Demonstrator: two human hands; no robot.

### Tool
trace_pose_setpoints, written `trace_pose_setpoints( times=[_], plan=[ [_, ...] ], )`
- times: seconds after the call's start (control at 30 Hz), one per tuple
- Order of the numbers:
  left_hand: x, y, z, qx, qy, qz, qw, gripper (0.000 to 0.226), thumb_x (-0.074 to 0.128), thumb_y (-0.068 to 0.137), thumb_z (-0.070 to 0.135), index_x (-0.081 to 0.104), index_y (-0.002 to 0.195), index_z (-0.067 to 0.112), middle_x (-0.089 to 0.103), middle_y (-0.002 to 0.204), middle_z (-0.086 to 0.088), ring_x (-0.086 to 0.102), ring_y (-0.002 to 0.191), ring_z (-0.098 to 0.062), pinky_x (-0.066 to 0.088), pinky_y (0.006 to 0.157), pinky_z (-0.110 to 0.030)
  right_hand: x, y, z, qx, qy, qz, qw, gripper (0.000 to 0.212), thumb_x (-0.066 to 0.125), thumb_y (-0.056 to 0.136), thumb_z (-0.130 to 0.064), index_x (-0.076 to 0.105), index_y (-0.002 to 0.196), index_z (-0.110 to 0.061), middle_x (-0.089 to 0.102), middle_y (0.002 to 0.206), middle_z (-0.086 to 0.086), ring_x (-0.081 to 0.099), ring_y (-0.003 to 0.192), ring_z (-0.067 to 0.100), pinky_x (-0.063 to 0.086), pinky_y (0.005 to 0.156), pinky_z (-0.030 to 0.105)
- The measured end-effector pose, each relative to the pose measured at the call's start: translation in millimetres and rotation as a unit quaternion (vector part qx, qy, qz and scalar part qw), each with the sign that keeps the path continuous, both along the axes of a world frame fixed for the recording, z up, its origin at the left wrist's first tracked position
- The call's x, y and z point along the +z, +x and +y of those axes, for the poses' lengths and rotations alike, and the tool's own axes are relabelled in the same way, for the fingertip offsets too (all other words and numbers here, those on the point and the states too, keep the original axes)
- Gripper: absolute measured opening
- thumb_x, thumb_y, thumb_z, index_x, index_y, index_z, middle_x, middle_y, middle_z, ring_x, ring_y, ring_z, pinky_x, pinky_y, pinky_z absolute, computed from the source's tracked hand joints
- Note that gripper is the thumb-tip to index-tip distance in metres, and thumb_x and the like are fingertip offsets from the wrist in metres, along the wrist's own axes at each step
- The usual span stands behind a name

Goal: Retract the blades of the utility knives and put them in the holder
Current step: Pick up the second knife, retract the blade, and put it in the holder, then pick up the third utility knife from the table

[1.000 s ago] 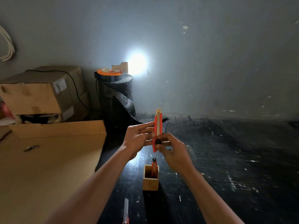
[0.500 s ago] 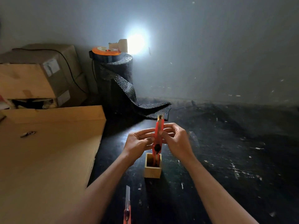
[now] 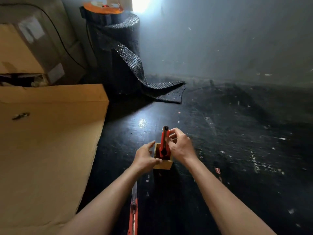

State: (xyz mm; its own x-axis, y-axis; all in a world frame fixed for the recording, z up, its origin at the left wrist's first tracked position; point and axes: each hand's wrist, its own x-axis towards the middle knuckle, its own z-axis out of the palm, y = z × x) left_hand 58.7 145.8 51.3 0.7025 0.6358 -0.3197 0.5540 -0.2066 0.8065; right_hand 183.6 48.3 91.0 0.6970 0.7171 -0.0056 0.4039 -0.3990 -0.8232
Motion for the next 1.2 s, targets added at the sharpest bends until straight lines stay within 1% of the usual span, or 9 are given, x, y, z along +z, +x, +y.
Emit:
trace_pose_setpoints(
  times=[0.1, 0.2, 0.37, 0.47, 0.6, 0.7, 0.83, 1.03, 1.2],
  plan=[
    [-8.5, 1.3, 1.1, -0.008, 0.002, 0.010, 1.000, 0.096, 0.089, 0.071, 0.012, 0.040, 0.154, 0.016, 0.054, 0.151, -0.005, 0.056, 0.130, -0.018, 0.041, 0.097, -0.020, -16.5, -2.9, 5.1, -0.013, -0.028, -0.010, 0.999, 0.010, 0.065, 0.094, -0.028, 0.066, 0.095, -0.018, 0.072, 0.082, -0.004, 0.070, 0.070, 0.009, 0.047, 0.051, 0.013],
    [-16.3, 0.5, 1.7, -0.005, 0.004, 0.008, 1.000, 0.095, 0.087, 0.073, 0.014, 0.039, 0.155, 0.017, 0.056, 0.150, -0.004, 0.059, 0.128, -0.017, 0.047, 0.105, -0.029, -29.0, -6.1, 9.5, -0.014, -0.053, -0.025, 0.998, 0.009, 0.065, 0.093, -0.029, 0.066, 0.095, -0.020, 0.073, 0.086, -0.002, 0.069, 0.076, 0.016, 0.046, 0.053, 0.019],
    [-17.7, -1.4, -0.7, 0.008, -0.007, -0.021, 1.000, 0.077, 0.082, 0.079, 0.006, 0.050, 0.148, 0.020, 0.065, 0.137, -0.001, 0.063, 0.117, -0.013, 0.051, 0.100, -0.032, -45.2, -11.1, 15.2, -0.023, -0.077, -0.035, 0.996, 0.004, 0.064, 0.090, -0.024, 0.063, 0.093, -0.022, 0.076, 0.090, 0.001, 0.070, 0.082, 0.023, 0.055, 0.067, 0.034],
    [-20.5, -2.1, -1.0, 0.012, -0.007, -0.030, 0.999, 0.073, 0.081, 0.080, 0.007, 0.055, 0.145, 0.026, 0.069, 0.133, 0.002, 0.066, 0.117, -0.013, 0.052, 0.103, -0.034, -53.4, -13.5, 16.7, -0.032, -0.096, -0.031, 0.994, 0.004, 0.060, 0.092, -0.021, 0.063, 0.094, -0.020, 0.076, 0.090, 0.005, 0.070, 0.082, 0.025, 0.051, 0.064, 0.032],
    [-21.8, -2.7, -0.6, 0.015, -0.007, -0.045, 0.999, 0.073, 0.082, 0.078, 0.008, 0.056, 0.144, 0.026, 0.072, 0.128, 0.003, 0.065, 0.105, -0.002, 0.053, 0.099, -0.026, -57.1, -15.3, 16.8, -0.044, -0.099, -0.025, 0.994, 0.011, 0.055, 0.094, -0.016, 0.065, 0.098, -0.019, 0.076, 0.093, 0.008, 0.070, 0.085, 0.027, 0.054, 0.068, 0.035],
    [-20.8, -3.2, -1.7, 0.016, -0.010, -0.057, 0.998, 0.069, 0.084, 0.078, 0.010, 0.060, 0.141, 0.025, 0.073, 0.126, 0.001, 0.067, 0.107, -0.008, 0.054, 0.096, -0.027, -56.3, -14.9, 16.2, -0.047, -0.077, -0.015, 0.996, 0.014, 0.057, 0.094, -0.016, 0.067, 0.104, -0.019, 0.076, 0.097, 0.006, 0.070, 0.089, 0.024, 0.054, 0.072, 0.033],
    [-19.7, -5.3, -2.8, 0.027, 0.000, -0.049, 0.998, 0.069, 0.085, 0.078, 0.012, 0.058, 0.142, 0.015, 0.070, 0.130, -0.002, 0.066, 0.110, -0.011, 0.049, 0.091, -0.021, -47.6, -15.5, 11.2, -0.046, -0.063, -0.028, 0.997, 0.018, 0.060, 0.092, -0.015, 0.067, 0.109, -0.017, 0.076, 0.101, 0.006, 0.070, 0.093, 0.025, 0.058, 0.079, 0.037],
    [-13.7, -20.7, -6.4, 0.042, 0.020, -0.032, 0.998, 0.071, 0.085, 0.080, 0.015, 0.054, 0.144, 0.013, 0.064, 0.140, -0.007, 0.064, 0.124, -0.023, 0.055, 0.103, -0.040, -34.6, -26.9, -4.4, -0.037, -0.064, -0.058, 0.996, 0.020, 0.063, 0.092, -0.019, 0.066, 0.112, -0.017, 0.075, 0.103, 0.004, 0.070, 0.093, 0.022, 0.058, 0.078, 0.036],
    [-12.7, -51.7, -14.9, 0.036, 0.058, -0.024, 0.997, 0.063, 0.081, 0.084, 0.018, 0.057, 0.142, 0.014, 0.066, 0.137, -0.007, 0.066, 0.120, -0.020, 0.055, 0.101, -0.036, -31.9, -53.2, -19.3, -0.014, -0.079, -0.067, 0.995, 0.020, 0.062, 0.093, -0.021, 0.066, 0.113, -0.016, 0.074, 0.104, 0.004, 0.069, 0.093, 0.020, 0.055, 0.075, 0.029]
  ],
)
